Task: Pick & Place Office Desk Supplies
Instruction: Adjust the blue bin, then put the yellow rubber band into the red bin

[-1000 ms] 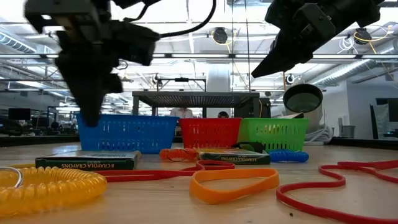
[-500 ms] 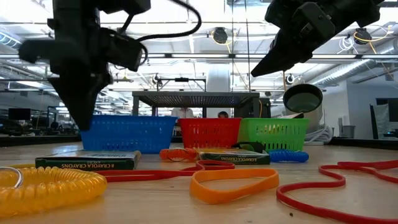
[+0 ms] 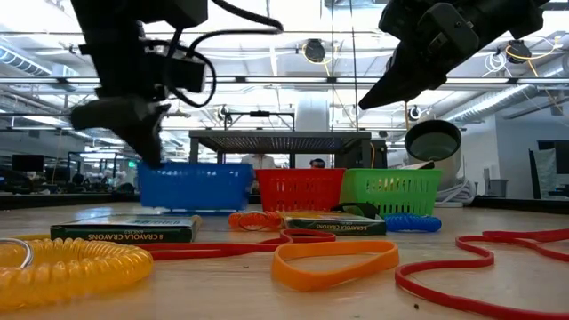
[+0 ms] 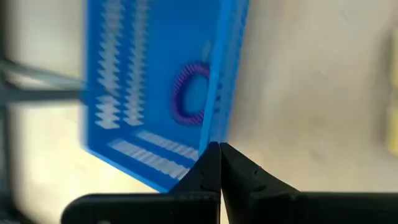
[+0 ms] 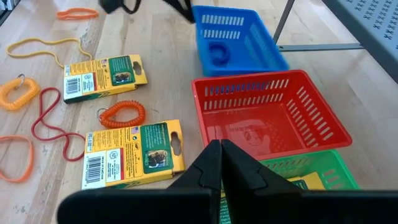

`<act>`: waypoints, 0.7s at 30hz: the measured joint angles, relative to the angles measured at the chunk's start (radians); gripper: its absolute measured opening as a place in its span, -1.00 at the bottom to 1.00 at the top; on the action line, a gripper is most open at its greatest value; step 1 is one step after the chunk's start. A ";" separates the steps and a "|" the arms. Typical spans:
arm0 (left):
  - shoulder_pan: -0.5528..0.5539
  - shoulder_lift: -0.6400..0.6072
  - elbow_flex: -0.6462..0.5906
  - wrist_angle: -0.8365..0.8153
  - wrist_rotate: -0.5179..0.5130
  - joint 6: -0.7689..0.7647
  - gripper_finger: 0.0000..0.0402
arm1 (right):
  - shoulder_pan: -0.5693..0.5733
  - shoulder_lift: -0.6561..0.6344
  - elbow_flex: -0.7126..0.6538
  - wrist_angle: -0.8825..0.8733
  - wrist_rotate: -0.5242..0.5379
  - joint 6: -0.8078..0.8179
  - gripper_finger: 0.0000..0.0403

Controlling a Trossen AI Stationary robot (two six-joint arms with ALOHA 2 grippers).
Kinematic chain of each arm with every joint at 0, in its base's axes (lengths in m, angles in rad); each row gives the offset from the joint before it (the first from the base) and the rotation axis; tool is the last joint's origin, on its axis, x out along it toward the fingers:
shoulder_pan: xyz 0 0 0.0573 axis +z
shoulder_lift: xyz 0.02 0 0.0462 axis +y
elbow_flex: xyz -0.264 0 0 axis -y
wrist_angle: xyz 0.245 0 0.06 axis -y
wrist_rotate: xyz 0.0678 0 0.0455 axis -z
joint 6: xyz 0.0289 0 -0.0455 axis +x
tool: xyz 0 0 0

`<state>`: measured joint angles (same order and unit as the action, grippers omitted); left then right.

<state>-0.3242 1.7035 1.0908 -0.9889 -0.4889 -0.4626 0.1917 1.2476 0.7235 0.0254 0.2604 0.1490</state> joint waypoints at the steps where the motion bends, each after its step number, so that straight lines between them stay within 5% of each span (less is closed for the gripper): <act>1: 0.003 0.000 0.000 0.000 -0.042 0.009 -1.00 | 0.000 0.000 0.000 0.000 0.000 0.000 -1.00; 4: 0.017 0.000 0.000 -0.003 -0.114 0.013 -1.00 | 0.000 0.000 0.000 0.000 0.000 0.000 -1.00; 9: 0.027 0.000 0.000 -0.002 -0.034 -0.016 -0.99 | 0.006 0.000 0.000 0.000 0.000 0.000 -1.00; 14: -0.009 -0.008 0.000 0.016 0.122 -0.047 -0.99 | 0.023 0.000 0.000 0.025 -0.001 -0.003 -1.00; 21: -0.050 -0.094 0.054 0.063 0.477 0.007 -0.99 | 0.060 0.000 0.000 0.196 -0.003 -0.005 -1.00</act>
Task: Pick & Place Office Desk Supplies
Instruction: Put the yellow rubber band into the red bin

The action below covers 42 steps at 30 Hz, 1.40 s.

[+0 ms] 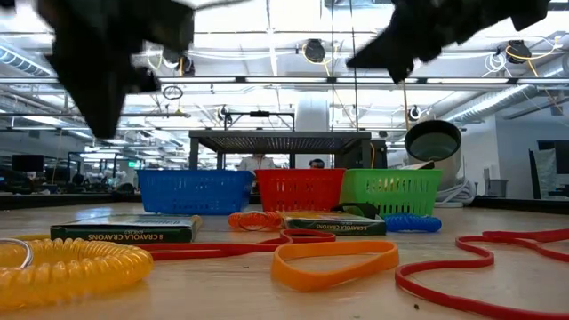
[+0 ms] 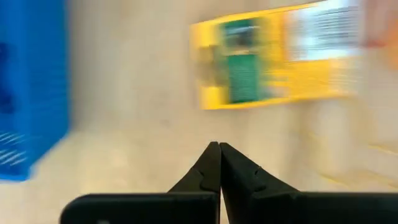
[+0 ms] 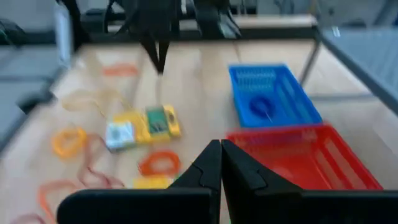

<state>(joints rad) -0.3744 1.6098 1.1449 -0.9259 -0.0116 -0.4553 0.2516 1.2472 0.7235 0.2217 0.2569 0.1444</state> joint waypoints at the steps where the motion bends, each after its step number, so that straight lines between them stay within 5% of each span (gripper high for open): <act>1: 0.000 -0.018 0.014 -0.001 0.048 0.011 -0.99 | 0.006 0.000 0.000 0.036 0.000 -0.004 -1.00; 4: 0.000 -0.064 0.059 0.007 0.132 0.016 -0.95 | 0.021 0.000 0.000 0.157 0.002 -0.043 -1.00; 8: 0.001 -0.110 0.092 0.024 0.090 0.015 -0.86 | 0.035 0.000 0.001 0.239 0.001 -0.079 -1.00; 23: 0.011 -0.139 0.094 0.533 -0.119 0.132 -0.84 | 0.050 -0.059 0.000 0.217 0.004 -0.192 -1.00; 28: -0.002 -0.202 0.095 0.444 -0.095 0.152 -0.84 | 0.118 -0.190 0.000 0.071 0.035 -0.078 -1.00; 35: -0.238 -0.390 0.095 0.231 -0.375 0.086 -0.93 | 0.326 -0.361 0.000 -0.138 0.284 0.090 -1.00; 42: -0.509 -0.417 0.082 0.244 -0.479 -0.073 -0.93 | 0.457 -0.223 0.000 -0.044 0.325 0.125 -1.00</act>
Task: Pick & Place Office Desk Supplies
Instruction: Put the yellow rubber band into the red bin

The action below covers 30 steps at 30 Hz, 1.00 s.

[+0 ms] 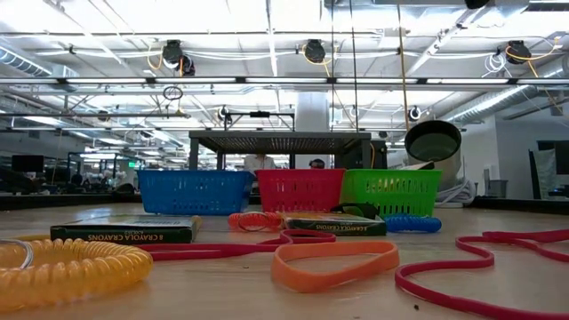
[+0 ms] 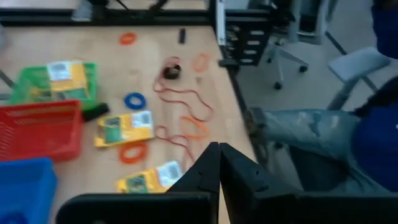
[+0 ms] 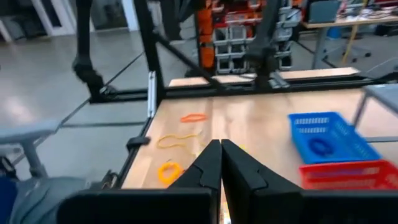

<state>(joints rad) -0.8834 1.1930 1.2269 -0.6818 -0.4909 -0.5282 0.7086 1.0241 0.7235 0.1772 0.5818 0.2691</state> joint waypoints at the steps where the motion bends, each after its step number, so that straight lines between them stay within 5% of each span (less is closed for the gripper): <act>1: -0.020 0.012 0.000 0.002 -0.019 -0.025 -0.91 | 0.007 0.035 0.000 0.022 -0.005 0.000 -1.00; 8: -0.083 0.105 0.000 -0.005 -0.135 -0.152 -0.87 | 0.019 0.257 0.000 0.149 -0.006 -0.062 -1.00; 17: -0.049 0.319 -0.001 -0.053 -0.126 -0.169 -0.87 | -0.044 0.390 0.000 0.256 -0.004 -0.151 -1.00; 25: 0.096 0.422 -0.002 -0.229 0.314 -0.422 -0.87 | -0.083 0.458 0.000 0.328 -0.008 -0.150 -1.00; 30: 0.156 0.451 -0.002 -0.222 0.370 -0.430 -0.80 | -0.110 0.463 0.000 0.313 -0.009 -0.100 -1.00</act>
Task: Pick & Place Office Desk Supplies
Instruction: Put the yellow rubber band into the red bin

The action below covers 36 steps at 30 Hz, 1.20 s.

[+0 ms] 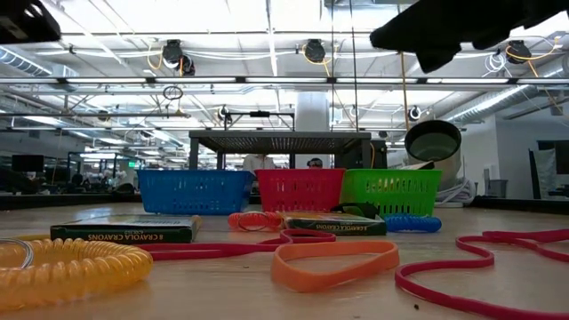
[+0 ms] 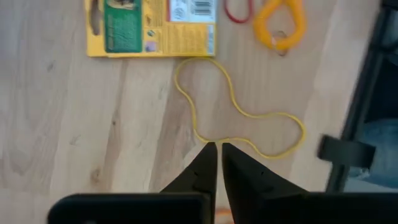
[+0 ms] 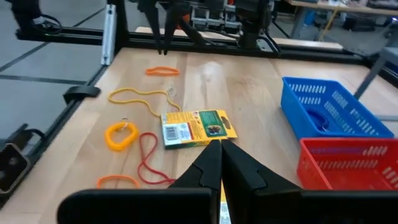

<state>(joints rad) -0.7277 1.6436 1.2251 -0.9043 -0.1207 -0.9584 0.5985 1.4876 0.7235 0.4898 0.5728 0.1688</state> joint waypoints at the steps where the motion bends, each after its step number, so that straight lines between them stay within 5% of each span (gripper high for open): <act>1: 0.011 0.005 0.000 0.000 0.000 -0.004 -0.76 | -0.004 0.000 0.000 -0.005 0.000 0.003 -1.00; 14: 0.037 0.094 0.000 0.084 -0.086 -0.111 0.04 | -0.002 0.000 0.000 -0.085 -0.001 0.041 -1.00; 36: 0.036 0.249 0.001 0.113 -0.060 -0.094 -0.09 | -0.002 0.000 0.000 -0.085 -0.001 0.055 -1.00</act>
<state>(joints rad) -0.6914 1.8927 1.2259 -0.7917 -0.1810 -1.0523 0.5968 1.4876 0.7235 0.4049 0.5716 0.2237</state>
